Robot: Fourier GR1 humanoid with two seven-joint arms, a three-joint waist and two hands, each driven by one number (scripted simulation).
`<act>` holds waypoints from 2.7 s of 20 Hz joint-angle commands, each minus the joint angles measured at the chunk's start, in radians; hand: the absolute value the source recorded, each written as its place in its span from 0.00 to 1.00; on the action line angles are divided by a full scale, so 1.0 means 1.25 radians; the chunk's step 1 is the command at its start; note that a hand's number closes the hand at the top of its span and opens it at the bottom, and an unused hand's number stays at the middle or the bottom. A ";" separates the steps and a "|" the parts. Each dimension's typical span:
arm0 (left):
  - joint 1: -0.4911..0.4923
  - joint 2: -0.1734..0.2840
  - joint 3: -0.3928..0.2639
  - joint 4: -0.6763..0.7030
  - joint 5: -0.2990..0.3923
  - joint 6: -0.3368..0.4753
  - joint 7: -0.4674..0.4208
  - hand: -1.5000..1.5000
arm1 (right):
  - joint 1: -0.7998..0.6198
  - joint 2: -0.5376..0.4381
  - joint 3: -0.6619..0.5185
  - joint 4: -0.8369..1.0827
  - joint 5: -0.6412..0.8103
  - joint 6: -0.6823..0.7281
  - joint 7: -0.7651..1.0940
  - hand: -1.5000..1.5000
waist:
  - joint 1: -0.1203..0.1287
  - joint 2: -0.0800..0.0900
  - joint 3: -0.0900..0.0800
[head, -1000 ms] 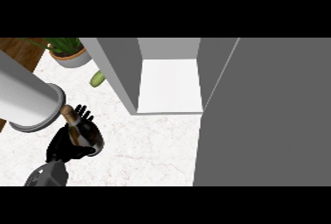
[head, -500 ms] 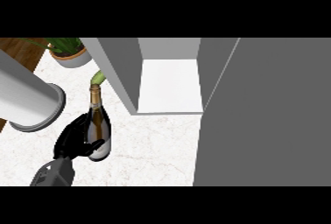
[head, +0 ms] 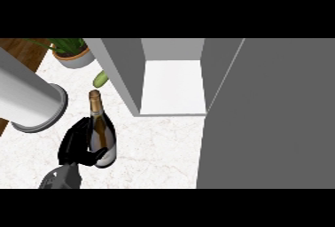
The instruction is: Pick up the wine, place it into the cabinet and close the cabinet
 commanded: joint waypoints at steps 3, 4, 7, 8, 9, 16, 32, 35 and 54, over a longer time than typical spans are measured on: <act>0.118 -0.066 0.006 -0.126 0.028 0.037 -0.153 1.00 | 0.046 -0.008 -0.011 -0.157 -0.032 -0.008 0.037 0.00 | 0.004 -0.003 0.000; 0.164 -0.067 -0.024 -0.169 0.033 0.011 -0.159 1.00 | 0.031 -0.012 -0.004 -0.151 -0.032 -0.008 0.064 0.00 | 0.009 -0.002 0.000; 0.181 -0.068 -0.102 -0.247 0.073 0.052 -0.103 1.00 | 0.028 -0.024 -0.042 -0.190 -0.062 -0.009 0.086 0.00 | 0.005 -0.001 0.000; 0.176 -0.068 -0.133 -0.320 0.101 0.085 -0.044 1.00 | 0.064 -0.023 -0.035 -0.173 -0.058 0.001 0.041 0.00 | 0.003 -0.005 0.002; 0.205 -0.068 -0.111 -0.321 0.080 0.052 -0.074 1.00 | 0.055 -0.021 -0.034 -0.195 -0.071 -0.004 0.069 0.00 | 0.004 -0.001 0.001; 0.213 -0.069 -0.324 -0.564 0.135 0.286 0.089 1.00 | 0.005 -0.019 -0.061 -0.129 -0.090 0.015 0.048 0.00 | 0.005 0.000 0.001; -0.051 -0.069 -0.544 -0.581 0.141 0.730 0.287 1.00 | 0.013 0.004 -0.079 -0.146 -0.096 0.022 0.058 0.00 | -0.016 0.004 0.000; -0.110 -0.069 -0.510 -0.547 0.150 0.728 0.312 1.00 | 0.120 -0.004 -0.040 -0.165 -0.081 0.059 0.003 0.00 | -0.019 0.003 0.001; -0.203 -0.069 -0.597 -0.144 0.325 0.767 0.021 1.00 | 0.039 0.006 -0.111 -0.164 -0.137 0.067 0.067 0.00 | -0.023 0.008 -0.001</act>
